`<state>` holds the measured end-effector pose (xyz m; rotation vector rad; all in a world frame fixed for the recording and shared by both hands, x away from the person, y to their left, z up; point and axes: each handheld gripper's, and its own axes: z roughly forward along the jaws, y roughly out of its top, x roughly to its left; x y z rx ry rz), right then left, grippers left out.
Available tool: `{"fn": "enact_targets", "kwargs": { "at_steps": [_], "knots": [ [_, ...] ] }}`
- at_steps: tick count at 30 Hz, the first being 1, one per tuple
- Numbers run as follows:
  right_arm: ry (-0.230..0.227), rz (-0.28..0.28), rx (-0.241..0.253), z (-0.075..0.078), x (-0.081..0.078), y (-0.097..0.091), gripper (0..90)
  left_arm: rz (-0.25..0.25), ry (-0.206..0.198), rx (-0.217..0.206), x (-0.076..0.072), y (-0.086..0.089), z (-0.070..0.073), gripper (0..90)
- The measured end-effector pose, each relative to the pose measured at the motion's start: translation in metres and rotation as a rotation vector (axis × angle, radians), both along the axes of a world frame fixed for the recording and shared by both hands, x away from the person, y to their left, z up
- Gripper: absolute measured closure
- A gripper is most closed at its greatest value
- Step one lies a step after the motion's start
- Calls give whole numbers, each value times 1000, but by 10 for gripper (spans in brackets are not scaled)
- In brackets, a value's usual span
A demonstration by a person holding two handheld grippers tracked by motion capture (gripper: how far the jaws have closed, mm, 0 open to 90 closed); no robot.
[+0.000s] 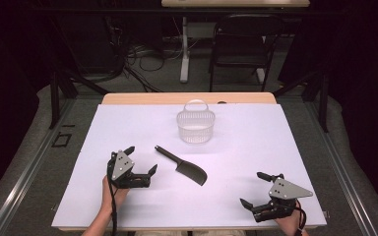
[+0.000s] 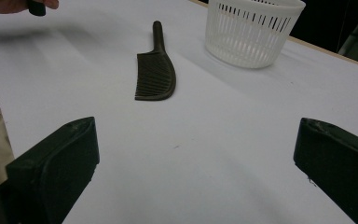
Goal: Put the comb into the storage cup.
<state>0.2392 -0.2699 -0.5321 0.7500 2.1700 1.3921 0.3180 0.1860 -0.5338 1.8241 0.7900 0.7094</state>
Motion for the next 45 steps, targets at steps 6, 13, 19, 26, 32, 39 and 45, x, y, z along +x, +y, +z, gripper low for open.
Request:
{"fn": "enact_targets", "kwargs": {
  "at_steps": [6,13,19,26,32,39,45],
  "knots": [
    [9,0,0,-2,2,0,0,11,5,12,9,-3,6,6],
    [9,-3,-1,-2,2,0,0,25,71,7,21,-5,14,5],
    [15,-4,-5,-3,3,-2,0,47,114,9,36,-4,17,27],
    [12,-7,-8,-3,-1,-3,0,56,151,35,50,-12,16,21],
    [10,-7,-9,-2,-3,-3,0,47,172,58,61,-21,18,3],
    [12,3,-11,-2,0,0,0,58,198,102,74,-30,23,1],
    [12,8,-13,-3,1,0,0,60,222,142,84,-38,24,42]
  ]
}}
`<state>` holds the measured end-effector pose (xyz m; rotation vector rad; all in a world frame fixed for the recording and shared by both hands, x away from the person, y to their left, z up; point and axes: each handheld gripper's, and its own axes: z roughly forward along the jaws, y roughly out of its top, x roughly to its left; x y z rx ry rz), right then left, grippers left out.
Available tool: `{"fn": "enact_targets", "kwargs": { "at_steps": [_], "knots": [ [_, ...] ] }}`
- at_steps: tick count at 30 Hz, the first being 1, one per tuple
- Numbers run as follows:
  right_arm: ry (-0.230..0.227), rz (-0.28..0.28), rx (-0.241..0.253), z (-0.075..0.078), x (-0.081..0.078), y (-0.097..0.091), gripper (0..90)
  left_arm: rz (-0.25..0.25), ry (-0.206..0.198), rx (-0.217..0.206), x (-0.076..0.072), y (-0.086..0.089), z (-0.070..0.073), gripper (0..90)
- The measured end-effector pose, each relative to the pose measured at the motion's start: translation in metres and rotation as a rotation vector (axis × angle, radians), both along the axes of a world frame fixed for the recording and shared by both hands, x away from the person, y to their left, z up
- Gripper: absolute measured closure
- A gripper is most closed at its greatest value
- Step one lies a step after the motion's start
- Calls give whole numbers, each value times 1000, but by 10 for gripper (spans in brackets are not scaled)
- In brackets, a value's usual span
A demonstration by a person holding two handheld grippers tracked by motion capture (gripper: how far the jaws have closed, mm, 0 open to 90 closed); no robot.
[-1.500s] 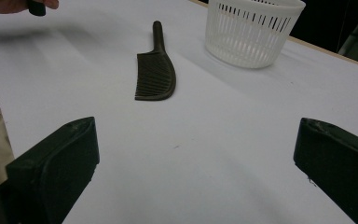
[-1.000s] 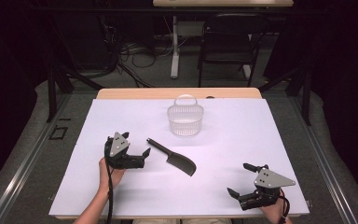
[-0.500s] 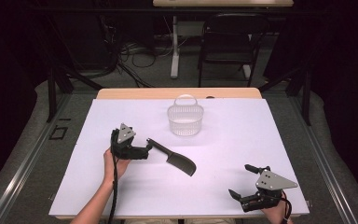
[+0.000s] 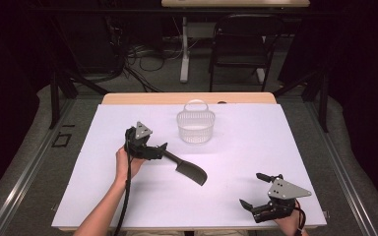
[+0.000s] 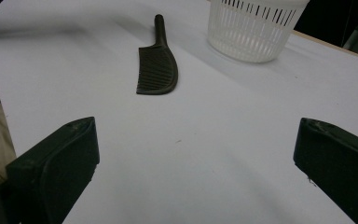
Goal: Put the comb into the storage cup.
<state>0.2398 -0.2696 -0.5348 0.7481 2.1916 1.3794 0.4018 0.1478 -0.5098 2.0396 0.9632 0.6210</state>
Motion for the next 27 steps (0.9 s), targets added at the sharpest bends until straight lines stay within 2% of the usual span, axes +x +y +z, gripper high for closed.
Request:
{"fn": "enact_targets", "kwargs": {
  "at_steps": [4,6,9,12,14,15,16,20,21,22,25,27],
  "knots": [
    [0,-4,1,0,0,-1,0,-2,11,23,7,-4,-2,156],
    [2,-6,0,0,0,-1,0,-2,21,40,10,-7,-4,177],
    [5,-8,2,-1,0,0,1,-7,22,53,13,-10,-6,281],
    [6,-7,-2,-1,0,0,1,-10,37,84,16,-14,-10,419],
    [7,-4,1,-1,1,0,1,-11,46,96,17,-15,-12,563],
    [7,-4,1,-1,1,0,1,-11,53,96,18,-15,-13,563],
    [6,-1,0,-1,1,0,1,-21,57,88,19,-15,-14,599],
    [10,6,-3,-2,1,0,1,-47,90,105,22,-17,-19,749],
    [8,4,-3,-2,0,0,1,-51,96,114,23,-18,-19,826],
    [8,4,-3,-2,0,0,1,-59,97,118,24,-18,-20,826],
    [2,-2,0,0,-1,-2,2,-57,109,131,27,-22,-22,900],
    [5,-2,2,-1,-1,-1,2,-52,121,153,29,-24,-23,900]
  ]
}}
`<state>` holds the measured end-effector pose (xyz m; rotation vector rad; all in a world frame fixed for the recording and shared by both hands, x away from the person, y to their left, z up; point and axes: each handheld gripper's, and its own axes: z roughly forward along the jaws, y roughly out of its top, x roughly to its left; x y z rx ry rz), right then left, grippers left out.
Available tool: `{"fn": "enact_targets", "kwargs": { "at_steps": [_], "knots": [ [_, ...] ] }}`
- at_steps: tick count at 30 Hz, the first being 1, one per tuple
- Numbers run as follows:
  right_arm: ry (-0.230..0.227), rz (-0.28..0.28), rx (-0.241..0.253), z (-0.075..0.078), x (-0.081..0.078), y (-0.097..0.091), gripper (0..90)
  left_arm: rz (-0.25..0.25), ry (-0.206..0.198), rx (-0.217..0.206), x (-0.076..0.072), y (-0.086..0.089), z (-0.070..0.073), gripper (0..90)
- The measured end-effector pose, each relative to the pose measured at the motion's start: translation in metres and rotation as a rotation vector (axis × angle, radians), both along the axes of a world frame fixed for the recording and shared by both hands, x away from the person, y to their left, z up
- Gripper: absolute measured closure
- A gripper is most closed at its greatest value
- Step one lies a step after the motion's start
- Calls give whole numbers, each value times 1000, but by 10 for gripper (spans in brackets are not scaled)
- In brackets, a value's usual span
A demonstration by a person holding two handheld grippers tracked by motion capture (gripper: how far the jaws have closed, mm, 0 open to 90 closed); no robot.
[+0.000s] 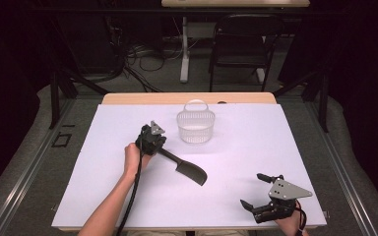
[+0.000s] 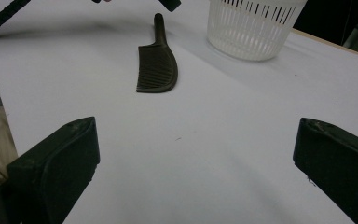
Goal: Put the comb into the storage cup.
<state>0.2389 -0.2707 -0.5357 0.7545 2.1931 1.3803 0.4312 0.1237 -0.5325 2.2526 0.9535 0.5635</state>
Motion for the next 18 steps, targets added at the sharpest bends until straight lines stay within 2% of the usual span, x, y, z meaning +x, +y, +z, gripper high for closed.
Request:
{"fn": "enact_targets", "kwargs": {
  "at_steps": [10,18],
  "knots": [
    [6,3,-4,0,0,-1,2,-3,34,71,5,-5,-8,900],
    [6,5,-6,-1,0,-1,3,-16,55,102,5,-6,-9,900]
  ]
}}
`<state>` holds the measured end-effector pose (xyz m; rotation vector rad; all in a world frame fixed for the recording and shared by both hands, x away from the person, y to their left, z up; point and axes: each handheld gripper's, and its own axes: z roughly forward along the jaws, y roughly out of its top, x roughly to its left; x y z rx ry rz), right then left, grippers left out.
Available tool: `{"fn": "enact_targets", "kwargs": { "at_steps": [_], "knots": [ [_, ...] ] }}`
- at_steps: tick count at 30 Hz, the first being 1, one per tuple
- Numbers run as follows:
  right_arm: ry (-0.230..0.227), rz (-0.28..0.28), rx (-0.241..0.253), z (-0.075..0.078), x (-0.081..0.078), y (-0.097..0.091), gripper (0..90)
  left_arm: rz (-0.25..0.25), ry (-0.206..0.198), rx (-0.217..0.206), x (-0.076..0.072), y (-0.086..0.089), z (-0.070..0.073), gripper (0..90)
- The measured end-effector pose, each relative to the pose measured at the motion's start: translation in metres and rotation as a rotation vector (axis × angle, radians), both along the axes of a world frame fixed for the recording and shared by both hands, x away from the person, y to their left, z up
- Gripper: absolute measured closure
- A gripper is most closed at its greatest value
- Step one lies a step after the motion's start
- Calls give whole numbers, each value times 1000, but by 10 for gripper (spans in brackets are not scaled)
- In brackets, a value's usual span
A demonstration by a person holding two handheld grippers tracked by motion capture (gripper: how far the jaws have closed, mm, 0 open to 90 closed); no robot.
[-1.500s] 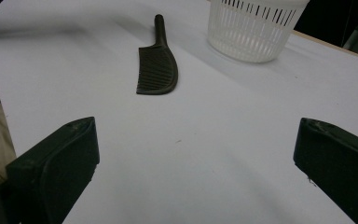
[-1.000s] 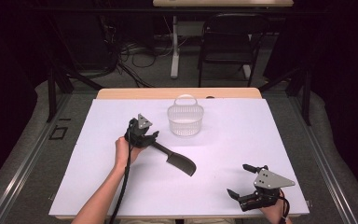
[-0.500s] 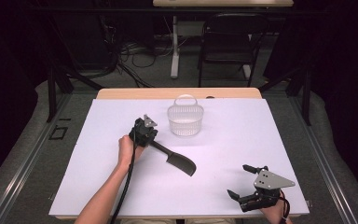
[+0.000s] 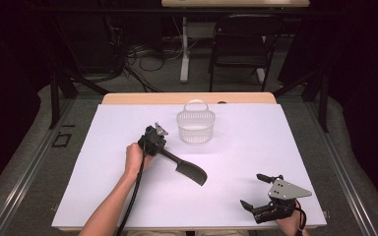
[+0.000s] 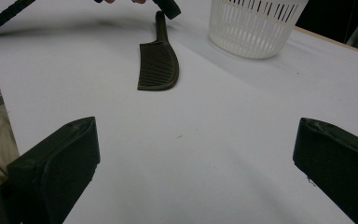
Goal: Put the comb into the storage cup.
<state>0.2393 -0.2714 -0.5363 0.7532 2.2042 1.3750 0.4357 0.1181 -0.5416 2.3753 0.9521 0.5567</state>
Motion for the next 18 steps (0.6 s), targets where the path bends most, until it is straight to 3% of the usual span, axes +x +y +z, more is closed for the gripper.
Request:
{"fn": "enact_targets", "kwargs": {
  "at_steps": [5,18],
  "knots": [
    [-1,2,-1,0,0,0,3,-6,7,29,-1,0,-2,900],
    [2,3,-3,0,0,0,3,-29,34,30,-9,5,-5,900]
  ]
}}
